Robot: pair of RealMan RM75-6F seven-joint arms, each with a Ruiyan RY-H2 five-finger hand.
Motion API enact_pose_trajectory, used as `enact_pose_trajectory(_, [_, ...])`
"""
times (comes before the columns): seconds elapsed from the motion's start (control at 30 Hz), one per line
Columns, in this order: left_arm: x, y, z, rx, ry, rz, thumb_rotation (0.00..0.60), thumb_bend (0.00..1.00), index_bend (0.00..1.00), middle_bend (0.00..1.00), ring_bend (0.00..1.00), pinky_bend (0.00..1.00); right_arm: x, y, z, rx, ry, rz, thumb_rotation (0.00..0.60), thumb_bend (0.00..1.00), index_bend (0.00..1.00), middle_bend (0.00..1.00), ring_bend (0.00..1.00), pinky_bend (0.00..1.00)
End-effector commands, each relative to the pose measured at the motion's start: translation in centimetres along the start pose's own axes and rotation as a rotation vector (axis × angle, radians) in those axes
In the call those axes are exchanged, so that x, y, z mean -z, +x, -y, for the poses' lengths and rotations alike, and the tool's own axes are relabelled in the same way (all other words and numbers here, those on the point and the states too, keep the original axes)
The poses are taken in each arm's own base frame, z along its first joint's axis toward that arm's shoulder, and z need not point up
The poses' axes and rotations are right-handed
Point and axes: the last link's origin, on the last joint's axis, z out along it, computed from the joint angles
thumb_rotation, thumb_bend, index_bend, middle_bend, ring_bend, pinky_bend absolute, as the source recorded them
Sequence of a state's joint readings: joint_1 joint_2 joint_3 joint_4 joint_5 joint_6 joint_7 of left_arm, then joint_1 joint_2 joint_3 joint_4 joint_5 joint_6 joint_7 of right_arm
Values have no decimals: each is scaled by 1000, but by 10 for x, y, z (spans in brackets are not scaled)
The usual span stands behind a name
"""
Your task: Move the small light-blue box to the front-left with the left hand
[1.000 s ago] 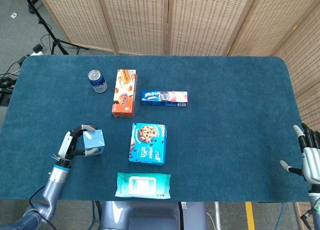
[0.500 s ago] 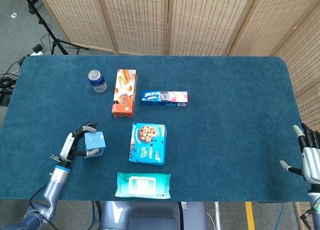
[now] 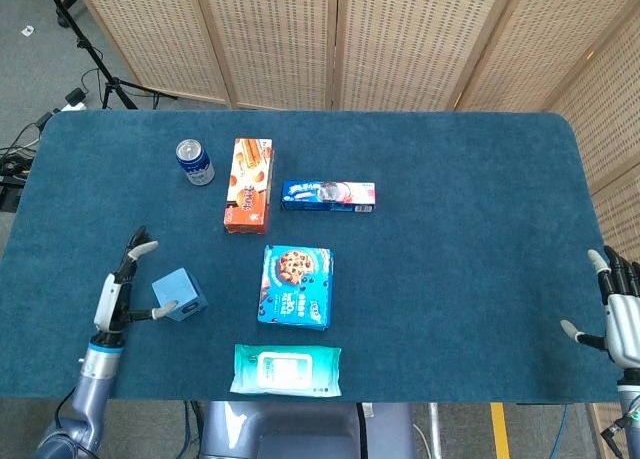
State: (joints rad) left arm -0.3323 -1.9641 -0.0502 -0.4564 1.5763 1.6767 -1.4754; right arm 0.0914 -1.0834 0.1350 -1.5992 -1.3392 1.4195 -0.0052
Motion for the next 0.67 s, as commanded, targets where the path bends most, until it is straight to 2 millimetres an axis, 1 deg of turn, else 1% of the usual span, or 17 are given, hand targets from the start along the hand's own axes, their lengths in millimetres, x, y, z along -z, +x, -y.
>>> enact_pose_trajectory(0.03, [4, 18, -18, -149, -72, 16, 600, 0, 156, 0, 0, 3, 0, 0, 1, 0, 4, 1, 600, 0, 0, 0, 0, 0])
enact_pose_trajectory(0.17, [-1, 48, -35, -471, -47, 62, 600, 0, 118, 0, 0, 0, 2, 1, 2, 1, 10, -2, 600, 0, 0, 0, 0, 0])
enact_pose_trajectory(0.2, [-1, 53, -38, -521, -29, 68, 600, 0, 100, 0, 0, 0, 2, 1, 2, 1, 11, -3, 600, 0, 0, 0, 0, 0])
enact_pose_trajectory(0.23, [-1, 60, -43, -595, 6, 77, 600, 0, 87, 0, 0, 0, 2, 1, 2, 0, 12, -4, 600, 0, 0, 0, 0, 0])
enact_pose_trajectory(0.27, [0, 79, -50, -760, 66, 84, 600, 0, 74, 0, 0, 0, 3, 2, 2, -2, 14, -8, 600, 0, 0, 0, 0, 0])
enact_pose_trajectory(0.3, [0, 86, -63, -843, 125, 86, 600, 0, 58, 0, 0, 0, 3, 2, 3, -3, 15, -9, 600, 0, 0, 0, 0, 0])
enact_pose_trajectory(0.37, [1, 90, -82, -909, 203, 87, 600, 0, 30, 0, 0, 0, 4, 3, 3, -4, 16, -11, 600, 0, 0, 0, 0, 0])
enact_pose_trajectory(0.43, [4, 96, -97, -950, 271, 85, 600, 0, 18, 0, 0, 0, 4, 3, 3, -4, 16, -13, 600, 0, 0, 0, 0, 0])
enact_pose_trajectory(0.53, [9, 103, -106, -966, 319, 69, 600, 0, 8, 0, 0, 0, 5, 3, 3, -1, 17, -14, 600, 0, 0, 0, 0, 0])
enact_pose_trajectory(0.67, [11, 107, -111, -951, 337, 65, 600, 0, 6, 0, 0, 0, 6, 2, 4, 1, 21, -13, 600, 0, 0, 0, 0, 0])
